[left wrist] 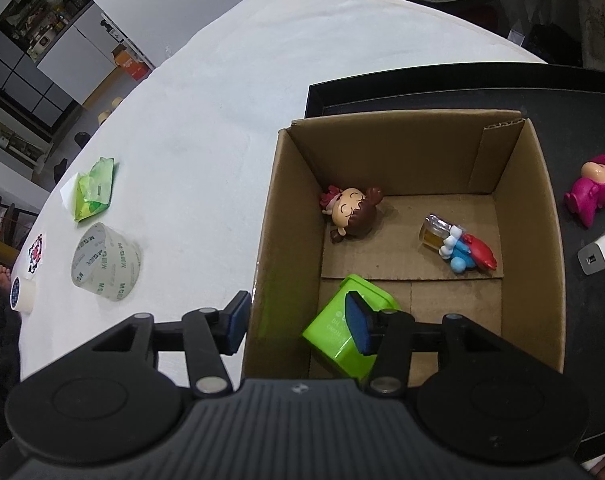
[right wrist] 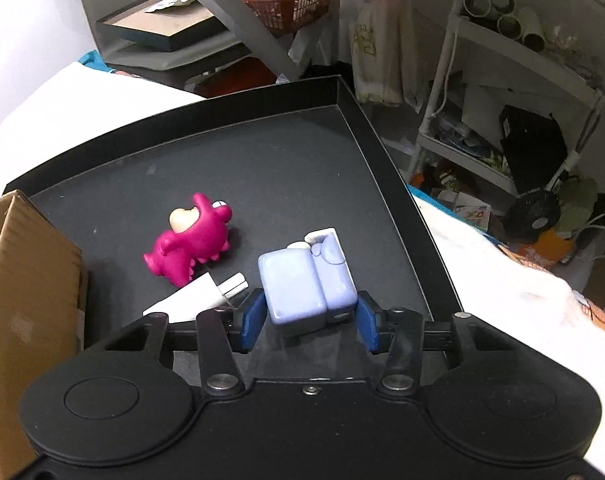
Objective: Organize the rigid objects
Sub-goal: 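Move the right gripper to the lavender block and grasp it, then carry the lavender block into the box with the right gripper and release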
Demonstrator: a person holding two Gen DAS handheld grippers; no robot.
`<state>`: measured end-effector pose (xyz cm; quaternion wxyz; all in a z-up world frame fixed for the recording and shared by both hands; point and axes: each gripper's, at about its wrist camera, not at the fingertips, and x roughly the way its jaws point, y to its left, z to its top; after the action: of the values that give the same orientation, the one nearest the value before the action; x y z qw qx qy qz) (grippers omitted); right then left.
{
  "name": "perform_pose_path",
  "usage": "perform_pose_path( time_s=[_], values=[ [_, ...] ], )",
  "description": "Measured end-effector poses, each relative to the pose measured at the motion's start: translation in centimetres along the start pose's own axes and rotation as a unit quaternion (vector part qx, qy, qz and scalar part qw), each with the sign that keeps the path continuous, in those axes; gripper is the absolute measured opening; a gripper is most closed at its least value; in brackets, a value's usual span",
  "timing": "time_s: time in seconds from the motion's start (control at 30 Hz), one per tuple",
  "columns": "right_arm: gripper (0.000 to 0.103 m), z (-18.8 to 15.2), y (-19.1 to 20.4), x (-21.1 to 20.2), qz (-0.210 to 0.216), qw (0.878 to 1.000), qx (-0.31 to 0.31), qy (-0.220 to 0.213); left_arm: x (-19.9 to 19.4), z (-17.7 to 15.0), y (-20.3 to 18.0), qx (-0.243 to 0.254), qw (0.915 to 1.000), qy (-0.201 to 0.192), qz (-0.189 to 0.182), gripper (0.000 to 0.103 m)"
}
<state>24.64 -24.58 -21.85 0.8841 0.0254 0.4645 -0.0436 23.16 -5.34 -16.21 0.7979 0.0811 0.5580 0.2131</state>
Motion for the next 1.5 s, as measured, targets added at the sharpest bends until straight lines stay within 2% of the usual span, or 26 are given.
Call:
perform_pose_path(
  time_s=[0.2,0.6,0.83,1.13,1.5],
  values=[
    [0.044,0.2,-0.3,-1.7,0.002,0.999,0.010,-0.037,-0.2,-0.2,0.4,0.001,0.9999,-0.004,-0.014,0.050],
    [0.043,1.0,1.0,-5.4,0.055,0.995,0.010,-0.086,-0.6,-0.7,2.6,-0.015,0.9985,-0.013,-0.051,0.050],
    [0.043,1.6,2.0,-8.1,0.106,0.988,0.009,-0.113,-0.8,-1.1,3.7,-0.022,0.9967,-0.018,-0.076,0.050],
    [0.043,1.7,4.3,-9.5,0.137,0.983,-0.002,-0.122,-0.6,-1.6,5.5,-0.036,0.9940,-0.020,-0.101,0.050],
    [0.043,1.7,9.6,-11.9,0.176,0.972,-0.065,-0.145,0.9,-2.6,7.7,-0.056,0.9895,-0.013,-0.132,0.050]
  ],
)
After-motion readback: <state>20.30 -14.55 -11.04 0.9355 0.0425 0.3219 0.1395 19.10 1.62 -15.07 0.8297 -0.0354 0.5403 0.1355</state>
